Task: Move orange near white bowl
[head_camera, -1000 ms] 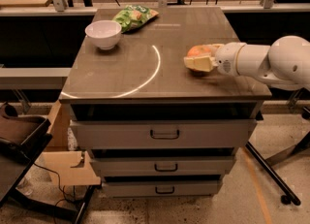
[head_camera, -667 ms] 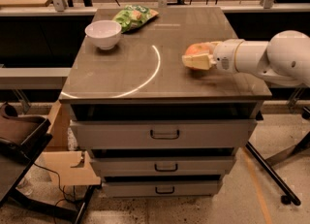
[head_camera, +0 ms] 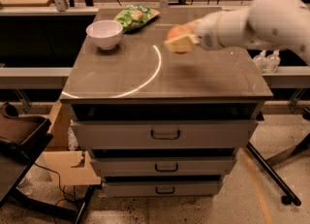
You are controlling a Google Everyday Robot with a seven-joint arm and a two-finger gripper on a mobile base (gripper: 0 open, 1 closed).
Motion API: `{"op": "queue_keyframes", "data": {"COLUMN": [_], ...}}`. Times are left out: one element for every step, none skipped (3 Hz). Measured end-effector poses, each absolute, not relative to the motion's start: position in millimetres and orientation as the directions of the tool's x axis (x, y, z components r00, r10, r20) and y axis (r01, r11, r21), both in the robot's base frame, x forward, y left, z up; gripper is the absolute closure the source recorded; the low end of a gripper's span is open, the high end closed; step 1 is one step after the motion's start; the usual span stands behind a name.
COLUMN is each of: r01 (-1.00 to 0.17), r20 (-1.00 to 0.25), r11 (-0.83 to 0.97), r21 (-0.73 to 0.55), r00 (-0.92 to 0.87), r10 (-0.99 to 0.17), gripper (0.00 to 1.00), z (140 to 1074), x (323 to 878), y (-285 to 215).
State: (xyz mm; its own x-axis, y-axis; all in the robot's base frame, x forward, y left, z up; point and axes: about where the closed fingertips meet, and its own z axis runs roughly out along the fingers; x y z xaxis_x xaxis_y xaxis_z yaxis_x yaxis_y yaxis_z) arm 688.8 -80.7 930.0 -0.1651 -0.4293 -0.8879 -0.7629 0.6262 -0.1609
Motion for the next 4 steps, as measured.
{"op": "queue_keyframes", "data": {"r01": [-0.802,-0.834,-0.865,-0.89], "r20": [-0.873,-0.872,-0.876,-0.89], "r11": [0.571,0.528,0.489,0.45], "r21": [-0.173,-0.161,-0.116,-0.075], "r00": [-0.144,-0.13,-0.143,-0.144], "r10": [-0.466,-0.472,-0.461,-0.433], "gripper": [1.0,1.0,1.0,1.0], "z": [942,940,923,910], "x": [697,703,708,698], "y": [-27,18,59,96]}}
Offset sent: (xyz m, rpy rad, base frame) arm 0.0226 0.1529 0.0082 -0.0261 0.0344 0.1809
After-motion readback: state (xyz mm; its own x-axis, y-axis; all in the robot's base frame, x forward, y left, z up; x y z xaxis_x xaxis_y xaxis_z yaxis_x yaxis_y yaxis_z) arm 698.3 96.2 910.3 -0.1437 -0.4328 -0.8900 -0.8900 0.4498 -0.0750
